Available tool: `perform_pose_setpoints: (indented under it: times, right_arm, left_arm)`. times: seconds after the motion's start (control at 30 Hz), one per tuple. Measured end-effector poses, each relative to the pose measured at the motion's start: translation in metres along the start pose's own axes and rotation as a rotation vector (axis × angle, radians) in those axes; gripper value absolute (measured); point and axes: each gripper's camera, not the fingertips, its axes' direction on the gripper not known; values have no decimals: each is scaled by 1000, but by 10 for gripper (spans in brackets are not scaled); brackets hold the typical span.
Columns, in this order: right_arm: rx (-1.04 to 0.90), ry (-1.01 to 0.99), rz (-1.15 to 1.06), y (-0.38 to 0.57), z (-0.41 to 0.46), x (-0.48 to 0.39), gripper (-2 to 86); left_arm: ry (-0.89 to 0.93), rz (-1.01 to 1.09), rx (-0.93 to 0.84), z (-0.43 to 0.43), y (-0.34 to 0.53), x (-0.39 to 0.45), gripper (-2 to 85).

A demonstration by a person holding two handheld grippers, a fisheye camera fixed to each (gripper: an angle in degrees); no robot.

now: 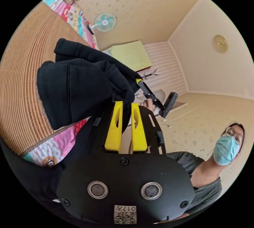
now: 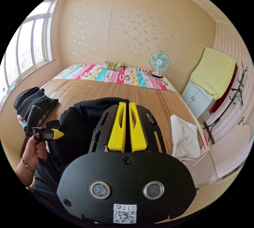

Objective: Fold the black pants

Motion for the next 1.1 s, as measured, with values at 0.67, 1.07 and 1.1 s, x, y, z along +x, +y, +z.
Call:
perform_pose_setpoints:
  times: [0.67,1.07,1.1]
  right_arm:
    - [-402,-646,-354,16,165,-242,134]
    - [-733,-649,78,201,277,-287,130]
    - [-775,-595,-90,191,285,-309,85]
  left_arm:
    - [-827,-442,545,-323,177,-27,2]
    - [-547,-532,671,-357,219,-58,167]
    - [-537,-540,702,-359,220,-59,167]
